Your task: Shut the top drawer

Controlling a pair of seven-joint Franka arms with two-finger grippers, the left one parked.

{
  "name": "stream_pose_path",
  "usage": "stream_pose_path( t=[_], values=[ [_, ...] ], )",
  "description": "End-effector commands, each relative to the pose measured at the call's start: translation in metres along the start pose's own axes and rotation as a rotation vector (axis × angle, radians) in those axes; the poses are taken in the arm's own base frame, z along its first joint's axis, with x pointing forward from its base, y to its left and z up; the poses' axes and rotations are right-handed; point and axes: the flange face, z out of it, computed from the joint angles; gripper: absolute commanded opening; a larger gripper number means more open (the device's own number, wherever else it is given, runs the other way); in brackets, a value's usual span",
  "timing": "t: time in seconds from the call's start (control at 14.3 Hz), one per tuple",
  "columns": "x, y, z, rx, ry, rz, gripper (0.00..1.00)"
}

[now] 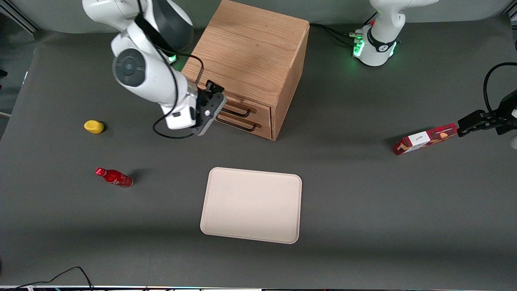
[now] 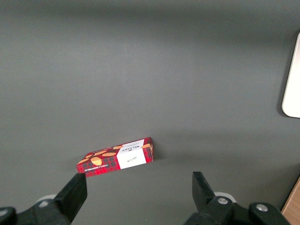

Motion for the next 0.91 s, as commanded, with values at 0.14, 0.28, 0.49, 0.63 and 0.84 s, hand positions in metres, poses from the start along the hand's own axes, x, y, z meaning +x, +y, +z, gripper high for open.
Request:
stream_pose_path(
  t=[0.14, 0.28, 0.49, 0.63, 0.84],
  values=[
    [-0.043, 0.034, -0.094, -0.043, 0.14, 0.293, 1.0],
    [-0.064, 0.064, -0.117, -0.096, 0.167, 0.403, 1.0],
    [-0.111, 0.119, -0.15, -0.175, 0.173, 0.533, 1.0],
    [-0.137, 0.14, -0.169, -0.223, 0.187, 0.625, 1.0],
    [-0.161, 0.139, -0.188, -0.342, 0.155, 0.748, 1.0]
  ],
)
